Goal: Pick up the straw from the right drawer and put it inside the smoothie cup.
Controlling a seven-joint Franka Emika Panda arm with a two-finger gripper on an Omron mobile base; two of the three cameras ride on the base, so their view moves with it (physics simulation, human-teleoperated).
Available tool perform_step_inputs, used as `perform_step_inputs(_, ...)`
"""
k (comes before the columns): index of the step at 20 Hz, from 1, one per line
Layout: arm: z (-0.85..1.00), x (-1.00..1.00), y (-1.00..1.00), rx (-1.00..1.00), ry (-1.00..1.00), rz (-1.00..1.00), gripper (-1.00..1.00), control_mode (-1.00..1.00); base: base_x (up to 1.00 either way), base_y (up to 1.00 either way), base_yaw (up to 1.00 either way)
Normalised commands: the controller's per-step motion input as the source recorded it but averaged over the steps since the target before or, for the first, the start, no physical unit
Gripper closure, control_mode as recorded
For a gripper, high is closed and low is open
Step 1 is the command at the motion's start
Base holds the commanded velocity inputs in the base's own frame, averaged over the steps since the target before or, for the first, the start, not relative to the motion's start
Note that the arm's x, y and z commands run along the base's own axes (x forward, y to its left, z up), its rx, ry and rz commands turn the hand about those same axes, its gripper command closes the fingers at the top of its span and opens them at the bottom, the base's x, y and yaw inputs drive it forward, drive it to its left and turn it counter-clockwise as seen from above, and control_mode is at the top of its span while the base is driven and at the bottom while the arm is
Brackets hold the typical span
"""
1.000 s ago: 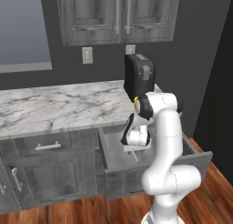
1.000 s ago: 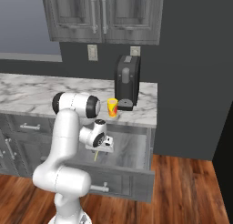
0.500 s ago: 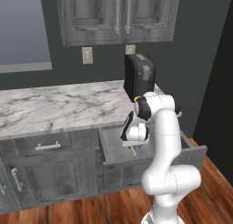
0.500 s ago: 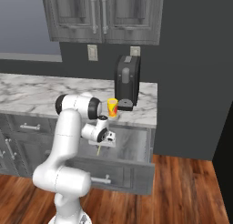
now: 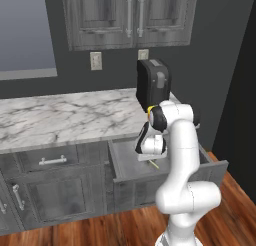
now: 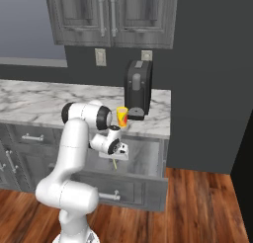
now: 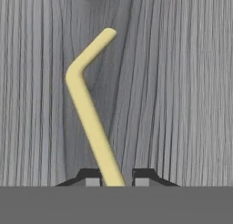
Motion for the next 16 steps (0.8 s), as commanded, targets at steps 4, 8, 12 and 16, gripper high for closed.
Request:
perform_step_inputs(4, -0.01, 0.00, 0.00, 0.00, 0.00, 0.00, 1.00, -1.00, 0.00, 0.00, 0.00)
perform_step_inputs(8, 0.02, -0.15, 0.00, 0.00, -0.06, 0.05, 1.00, -1.00, 0.00, 0.00, 0.00)
perform_step_inputs(12, 0.59, -0.30, -0.01, 0.04, -0.17, 0.09, 1.00, -1.00, 0.00, 0.00, 0.00)
perform_step_inputs(16, 0.97, -0.40, -0.12, 0.01, -0.19, 0.11, 1.00, -1.00, 0.00, 0.00, 0.00)
